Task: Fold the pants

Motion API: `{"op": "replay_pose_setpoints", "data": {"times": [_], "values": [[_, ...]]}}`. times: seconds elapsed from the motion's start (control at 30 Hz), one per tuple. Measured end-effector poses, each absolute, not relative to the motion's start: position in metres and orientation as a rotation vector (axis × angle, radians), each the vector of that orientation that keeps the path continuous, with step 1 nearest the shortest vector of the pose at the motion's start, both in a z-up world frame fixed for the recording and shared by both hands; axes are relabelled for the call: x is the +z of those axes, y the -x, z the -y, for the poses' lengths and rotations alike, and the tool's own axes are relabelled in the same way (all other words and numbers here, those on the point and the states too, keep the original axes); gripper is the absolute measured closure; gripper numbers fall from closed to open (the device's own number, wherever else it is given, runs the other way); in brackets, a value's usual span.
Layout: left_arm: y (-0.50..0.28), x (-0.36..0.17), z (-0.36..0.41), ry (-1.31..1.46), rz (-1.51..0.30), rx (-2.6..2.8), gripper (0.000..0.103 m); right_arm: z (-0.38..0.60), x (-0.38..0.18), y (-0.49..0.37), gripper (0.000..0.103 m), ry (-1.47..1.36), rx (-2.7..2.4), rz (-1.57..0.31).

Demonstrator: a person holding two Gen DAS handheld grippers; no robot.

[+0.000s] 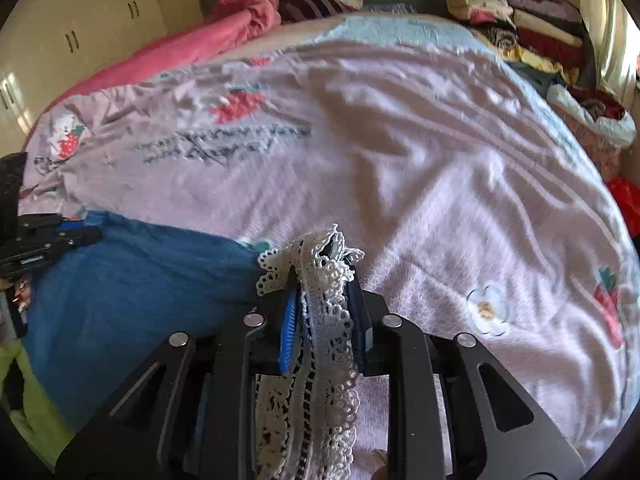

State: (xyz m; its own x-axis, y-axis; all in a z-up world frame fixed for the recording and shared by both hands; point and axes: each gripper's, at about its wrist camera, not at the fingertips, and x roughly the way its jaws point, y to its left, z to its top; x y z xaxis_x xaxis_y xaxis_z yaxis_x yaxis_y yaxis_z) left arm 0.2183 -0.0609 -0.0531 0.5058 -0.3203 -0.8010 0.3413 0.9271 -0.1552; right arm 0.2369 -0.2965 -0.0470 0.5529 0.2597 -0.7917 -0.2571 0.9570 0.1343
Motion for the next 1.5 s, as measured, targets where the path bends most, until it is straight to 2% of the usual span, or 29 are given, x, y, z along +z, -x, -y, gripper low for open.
{"op": "replay_pose_setpoints", "data": {"times": [0.07,0.17,0.23,0.3,0.43,0.53,0.57,0.6,0.73,0.8,0.9,1.03,1.17,1.4,1.43,1.5], "values": [[-0.22,-0.055,0.061,-0.033,-0.956,-0.394,0.081,0.298,-0.048,-0.236,0.081,-0.009,0.295,-0.934],[-0.219,-0.054,0.055,-0.006,-0.958,-0.411,0.077,0.3,-0.042,-0.231,0.067,-0.01,0.269,-0.924],[-0.213,-0.046,0.047,0.023,-0.937,-0.409,0.073,0.308,-0.026,-0.221,0.063,-0.015,0.245,-0.884],[-0.205,-0.036,0.036,0.044,-0.918,-0.369,0.061,0.317,-0.01,-0.205,0.059,-0.014,0.216,-0.84],[-0.177,-0.015,0.02,0.053,-0.854,-0.363,0.06,0.323,0.011,-0.17,0.053,0.016,0.211,-0.795],[-0.151,-0.006,0.007,0.101,-0.839,-0.363,0.059,0.316,0.016,-0.143,0.052,0.053,0.232,-0.787],[-0.141,-0.004,0.002,0.119,-0.836,-0.367,0.057,0.311,0.016,-0.135,0.052,0.061,0.242,-0.788],[-0.131,-0.004,-0.003,0.128,-0.836,-0.364,0.049,0.304,0.014,-0.125,0.052,0.069,0.266,-0.792],[-0.092,-0.009,-0.018,0.12,-0.835,-0.311,0.045,0.273,-0.003,-0.1,0.051,0.089,0.35,-0.839],[-0.084,-0.017,-0.021,0.113,-0.859,-0.289,0.036,0.261,-0.013,-0.098,0.05,0.111,0.366,-0.863],[-0.085,-0.037,-0.026,0.081,-0.936,-0.229,0.036,0.249,-0.025,-0.1,0.05,0.134,0.363,-0.9],[-0.081,-0.05,-0.043,0.088,-0.952,-0.173,0.036,0.256,-0.044,-0.104,0.052,0.174,0.275,-0.996],[-0.077,-0.053,-0.05,0.094,-0.944,-0.188,0.036,0.253,-0.051,-0.092,0.054,0.273,0.238,-0.983],[-0.079,-0.054,-0.047,0.095,-0.923,-0.183,0.036,0.263,-0.055,-0.094,0.052,0.183,0.244,-0.982],[-0.078,-0.052,-0.047,0.1,-0.923,-0.182,0.035,0.264,-0.055,-0.095,0.051,0.178,0.249,-0.983],[-0.074,-0.043,-0.045,0.116,-0.907,-0.195,0.027,0.265,-0.05,-0.094,0.051,0.159,0.253,-0.984]]}}
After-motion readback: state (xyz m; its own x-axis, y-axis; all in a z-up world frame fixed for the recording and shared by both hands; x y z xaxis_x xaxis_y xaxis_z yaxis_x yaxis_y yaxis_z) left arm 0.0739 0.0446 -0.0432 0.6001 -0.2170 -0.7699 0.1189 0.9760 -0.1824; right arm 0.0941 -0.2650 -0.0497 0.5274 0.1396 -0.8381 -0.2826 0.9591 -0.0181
